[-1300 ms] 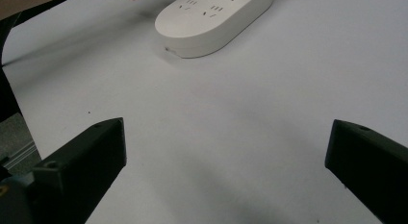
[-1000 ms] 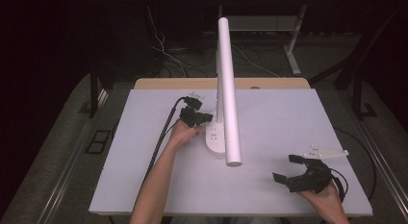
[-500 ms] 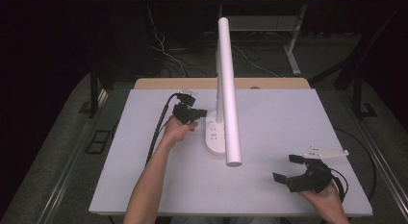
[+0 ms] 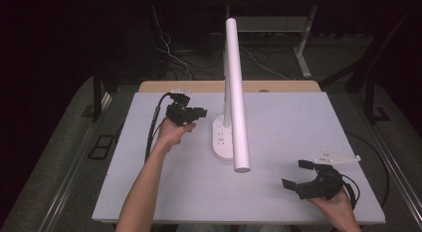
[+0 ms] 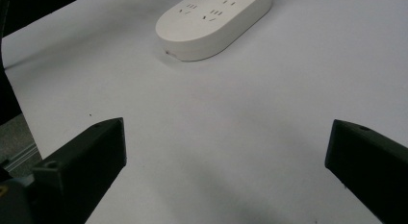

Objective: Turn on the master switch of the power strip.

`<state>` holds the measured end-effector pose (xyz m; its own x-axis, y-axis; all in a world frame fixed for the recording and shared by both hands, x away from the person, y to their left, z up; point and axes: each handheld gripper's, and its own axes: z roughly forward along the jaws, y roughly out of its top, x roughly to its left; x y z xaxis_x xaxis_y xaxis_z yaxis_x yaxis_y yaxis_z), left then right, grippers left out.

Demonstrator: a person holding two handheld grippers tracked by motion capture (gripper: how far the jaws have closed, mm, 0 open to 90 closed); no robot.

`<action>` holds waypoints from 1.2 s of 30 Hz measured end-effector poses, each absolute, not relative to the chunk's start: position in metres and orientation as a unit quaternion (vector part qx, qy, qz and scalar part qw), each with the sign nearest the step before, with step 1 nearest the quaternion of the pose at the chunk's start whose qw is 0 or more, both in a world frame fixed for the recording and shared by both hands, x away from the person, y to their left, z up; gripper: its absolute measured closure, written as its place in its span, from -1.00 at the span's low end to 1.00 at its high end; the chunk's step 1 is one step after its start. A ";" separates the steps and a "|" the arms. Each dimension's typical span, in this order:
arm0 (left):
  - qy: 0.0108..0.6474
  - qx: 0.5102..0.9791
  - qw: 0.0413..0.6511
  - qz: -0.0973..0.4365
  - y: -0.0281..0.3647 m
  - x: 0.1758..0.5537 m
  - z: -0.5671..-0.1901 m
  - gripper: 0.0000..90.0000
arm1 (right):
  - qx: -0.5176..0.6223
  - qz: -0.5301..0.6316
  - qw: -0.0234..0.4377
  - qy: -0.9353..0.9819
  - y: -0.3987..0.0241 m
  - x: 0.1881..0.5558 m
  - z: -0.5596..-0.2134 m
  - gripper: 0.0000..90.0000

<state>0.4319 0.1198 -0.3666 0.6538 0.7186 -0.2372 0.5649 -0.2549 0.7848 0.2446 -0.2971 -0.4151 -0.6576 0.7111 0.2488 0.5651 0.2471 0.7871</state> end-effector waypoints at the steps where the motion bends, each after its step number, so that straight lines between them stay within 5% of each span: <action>1: 0.414 0.782 0.459 0.081 0.122 0.430 -0.364 0.49 | 0.406 0.460 0.079 0.786 -0.297 0.245 -0.415 -1.00; 9: 0.424 0.761 0.485 0.075 0.142 0.415 -0.355 0.01 | 0.404 0.462 0.079 0.785 -0.297 0.245 -0.415 -1.00; 19: 0.415 0.759 0.500 0.052 0.159 0.395 -0.355 -1.00 | 0.405 0.463 0.079 0.784 -0.297 0.244 -0.414 -1.00; 36: 0.405 0.748 0.520 0.071 0.171 0.346 -0.372 -1.00 | 0.403 0.463 0.081 0.785 -0.296 0.244 -0.414 -1.00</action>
<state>0.3456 0.1714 -0.3721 0.6611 0.6809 -0.3150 0.5327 -0.1304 0.8362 0.2435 -0.2956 -0.4141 -0.6612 0.7088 0.2456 0.5579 0.2458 0.7927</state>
